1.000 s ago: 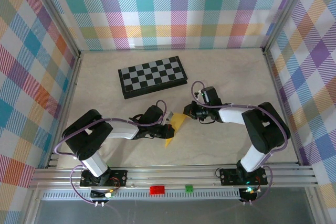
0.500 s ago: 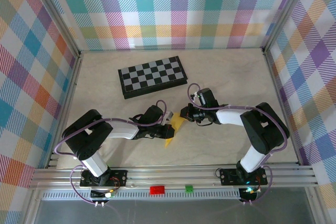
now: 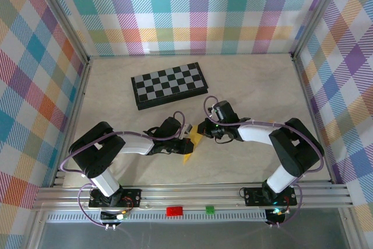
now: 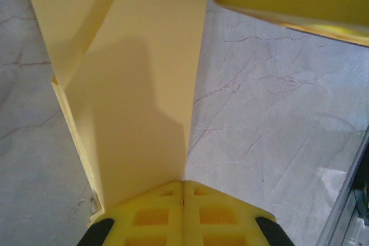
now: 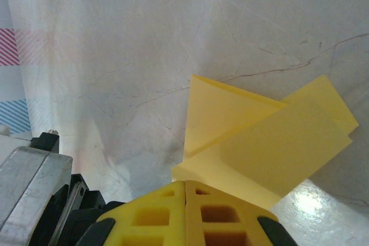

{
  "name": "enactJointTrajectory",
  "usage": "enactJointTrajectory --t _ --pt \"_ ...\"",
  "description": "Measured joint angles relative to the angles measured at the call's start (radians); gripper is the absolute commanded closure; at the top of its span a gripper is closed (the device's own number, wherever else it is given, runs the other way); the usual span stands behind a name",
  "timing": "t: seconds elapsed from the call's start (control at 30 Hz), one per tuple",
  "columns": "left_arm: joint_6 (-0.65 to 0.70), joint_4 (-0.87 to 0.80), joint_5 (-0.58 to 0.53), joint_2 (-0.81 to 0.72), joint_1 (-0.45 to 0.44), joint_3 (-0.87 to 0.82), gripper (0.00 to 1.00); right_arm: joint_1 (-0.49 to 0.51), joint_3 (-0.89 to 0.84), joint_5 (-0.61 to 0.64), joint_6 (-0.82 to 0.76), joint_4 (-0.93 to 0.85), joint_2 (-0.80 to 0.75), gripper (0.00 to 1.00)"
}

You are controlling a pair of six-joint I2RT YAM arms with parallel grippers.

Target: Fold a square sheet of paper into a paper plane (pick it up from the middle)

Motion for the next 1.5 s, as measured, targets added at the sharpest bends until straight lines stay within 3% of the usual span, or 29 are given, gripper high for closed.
enactJointTrajectory --t 0.57,1.07,1.27,1.5 --pt "0.001 -0.068 0.000 -0.053 0.000 -0.019 1.00 0.003 0.010 -0.035 0.015 0.045 0.138 0.95" --pt "0.030 -0.244 -0.002 -0.251 0.000 -0.112 0.94 0.003 0.015 -0.034 0.013 0.033 0.139 0.95" --pt "0.026 -0.297 -0.055 -0.388 0.001 -0.128 0.94 0.002 0.015 -0.036 0.002 0.041 0.135 0.93" --pt "-0.006 -0.291 -0.075 -0.397 0.084 -0.080 0.85 0.002 0.011 -0.031 -0.005 0.040 0.048 0.88"
